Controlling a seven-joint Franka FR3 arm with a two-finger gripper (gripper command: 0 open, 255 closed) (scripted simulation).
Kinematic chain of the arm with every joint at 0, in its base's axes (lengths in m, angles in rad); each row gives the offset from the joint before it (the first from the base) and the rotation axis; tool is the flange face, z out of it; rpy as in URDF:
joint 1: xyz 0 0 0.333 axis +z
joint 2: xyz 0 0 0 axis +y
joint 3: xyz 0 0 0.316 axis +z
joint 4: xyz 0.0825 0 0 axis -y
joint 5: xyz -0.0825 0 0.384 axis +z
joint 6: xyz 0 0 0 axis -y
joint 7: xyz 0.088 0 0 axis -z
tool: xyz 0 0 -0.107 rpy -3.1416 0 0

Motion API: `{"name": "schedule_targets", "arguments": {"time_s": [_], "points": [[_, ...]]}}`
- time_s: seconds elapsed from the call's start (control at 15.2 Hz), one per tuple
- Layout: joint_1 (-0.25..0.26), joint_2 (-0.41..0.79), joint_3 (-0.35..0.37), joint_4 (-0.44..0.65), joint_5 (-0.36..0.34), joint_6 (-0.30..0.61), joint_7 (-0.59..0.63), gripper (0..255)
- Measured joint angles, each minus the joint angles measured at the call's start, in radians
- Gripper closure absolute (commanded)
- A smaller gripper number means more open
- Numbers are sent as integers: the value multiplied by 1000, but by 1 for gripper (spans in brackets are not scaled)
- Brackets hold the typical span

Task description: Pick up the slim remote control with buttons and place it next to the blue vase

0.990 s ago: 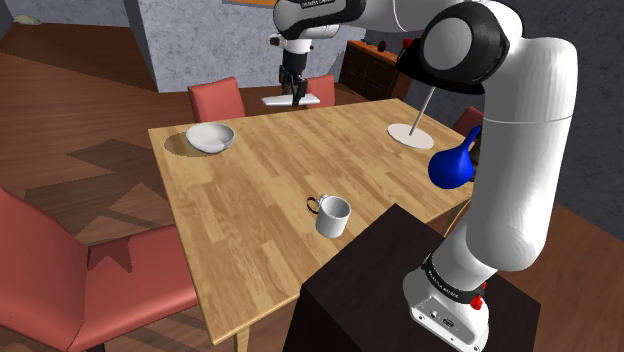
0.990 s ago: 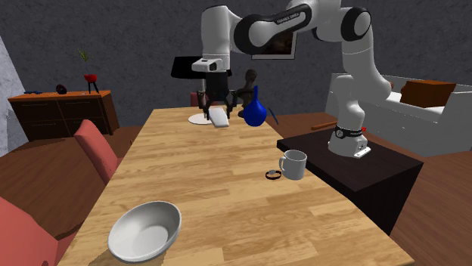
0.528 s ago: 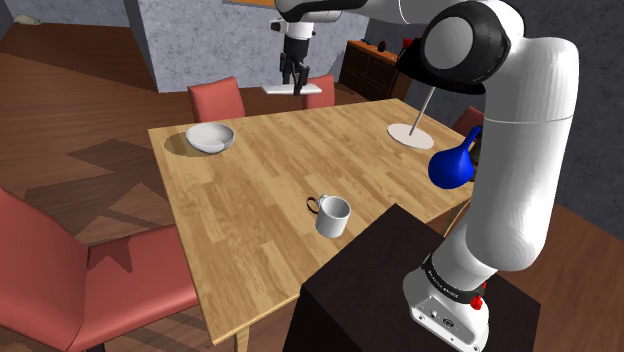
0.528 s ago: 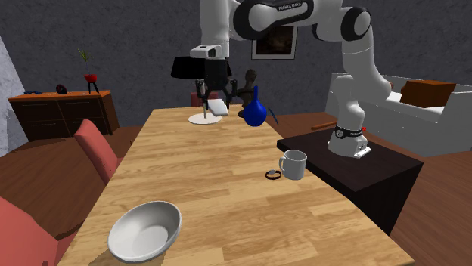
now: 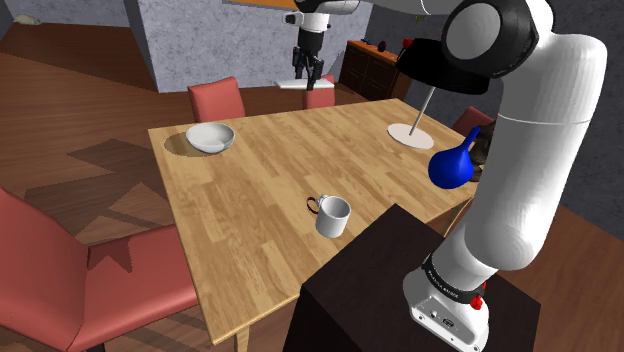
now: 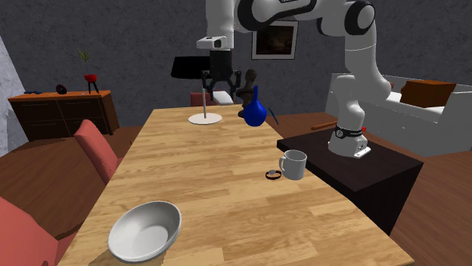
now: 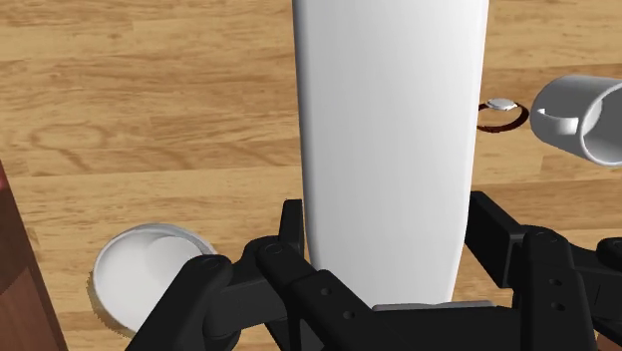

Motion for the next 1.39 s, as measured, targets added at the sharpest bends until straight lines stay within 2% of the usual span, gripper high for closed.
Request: {"name": "schedule_targets", "arguments": {"time_s": [0.66,1.39], "points": [[-75,-282,-67,-377,-40,99,-142,255],[-183,-475,-177,-599,-99,138,-337,255]]}}
